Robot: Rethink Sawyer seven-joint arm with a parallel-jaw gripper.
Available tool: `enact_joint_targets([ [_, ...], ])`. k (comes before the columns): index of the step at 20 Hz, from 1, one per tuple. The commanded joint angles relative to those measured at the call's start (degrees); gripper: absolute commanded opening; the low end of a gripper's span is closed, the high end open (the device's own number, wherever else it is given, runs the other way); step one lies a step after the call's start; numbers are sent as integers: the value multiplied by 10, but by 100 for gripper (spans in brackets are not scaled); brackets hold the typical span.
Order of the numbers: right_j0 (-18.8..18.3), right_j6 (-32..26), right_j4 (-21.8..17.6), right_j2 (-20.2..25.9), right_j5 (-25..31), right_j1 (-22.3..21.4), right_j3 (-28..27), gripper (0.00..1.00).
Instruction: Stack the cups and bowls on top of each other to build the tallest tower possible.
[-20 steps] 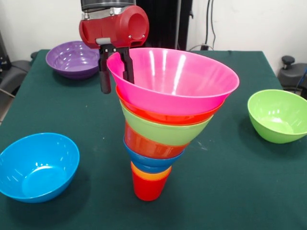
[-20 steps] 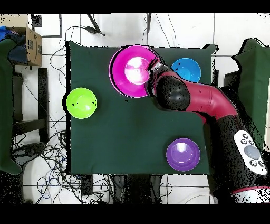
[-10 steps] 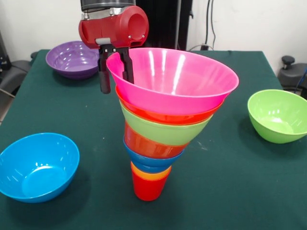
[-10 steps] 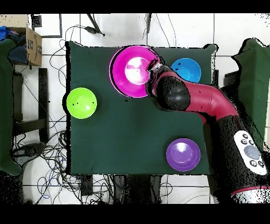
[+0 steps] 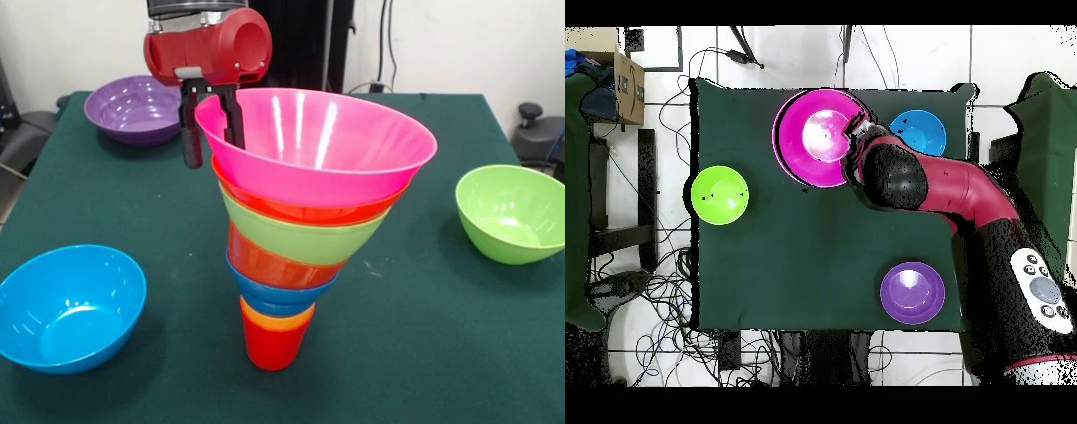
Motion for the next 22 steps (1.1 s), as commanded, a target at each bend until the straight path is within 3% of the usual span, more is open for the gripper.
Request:
enact_joint_targets([
  [1,-3,-47,-13,-13,94,-16,0,100],
  [22,1,-34,-17,-11,93,-22,9,100],
])
